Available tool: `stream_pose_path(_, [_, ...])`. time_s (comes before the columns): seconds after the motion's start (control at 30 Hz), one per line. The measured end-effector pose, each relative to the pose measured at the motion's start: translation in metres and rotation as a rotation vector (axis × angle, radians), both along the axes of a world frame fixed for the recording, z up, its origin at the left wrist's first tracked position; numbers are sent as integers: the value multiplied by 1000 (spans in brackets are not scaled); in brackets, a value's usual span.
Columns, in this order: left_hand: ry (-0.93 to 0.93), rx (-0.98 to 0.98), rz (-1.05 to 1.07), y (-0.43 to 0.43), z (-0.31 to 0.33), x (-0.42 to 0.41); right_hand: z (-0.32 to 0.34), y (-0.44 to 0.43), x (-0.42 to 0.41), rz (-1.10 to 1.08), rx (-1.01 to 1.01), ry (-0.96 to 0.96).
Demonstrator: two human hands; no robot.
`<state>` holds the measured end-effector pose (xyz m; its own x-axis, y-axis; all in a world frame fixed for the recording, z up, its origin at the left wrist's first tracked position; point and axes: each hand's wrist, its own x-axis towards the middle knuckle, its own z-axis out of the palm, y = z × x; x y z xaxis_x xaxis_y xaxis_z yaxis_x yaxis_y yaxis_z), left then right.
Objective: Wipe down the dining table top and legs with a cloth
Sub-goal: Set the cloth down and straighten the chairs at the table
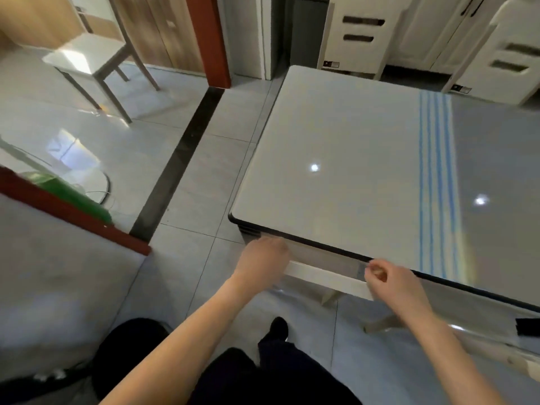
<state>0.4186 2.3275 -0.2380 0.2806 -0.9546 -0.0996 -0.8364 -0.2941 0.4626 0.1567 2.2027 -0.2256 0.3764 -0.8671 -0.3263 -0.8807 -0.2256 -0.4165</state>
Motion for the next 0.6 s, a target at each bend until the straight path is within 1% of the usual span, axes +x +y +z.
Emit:
stream_pose_path(0.03, [127,-22,41,4,3,4,1,4,16,-16,6,-102])
stream_pose_path(0.1, [337,-100,205,21,10,17,3,17,55,-11,18,-349])
stream_pose_path(0.17, [456,-203,372,42,14,34,11,31,98,-4,97,-562])
stream_pose_path(0.23, [547,-256,542,71,16,52,17,46,137,12,207,-688])
stream_pose_path(0.37, [668,-242,869,147,8,82,24,82,199,145,339,-773])
stream_pose_path(0.43, [668,-209,987,190,-1,95,19,96,223,214,382,-763])
stream_pose_path(0.53, [659,-182,1166,249,-16,111,5,108,252,344,344,-715])
stream_pose_path(0.6, [661,-190,1273,281,-28,127,-6,115,278,373,373,-702])
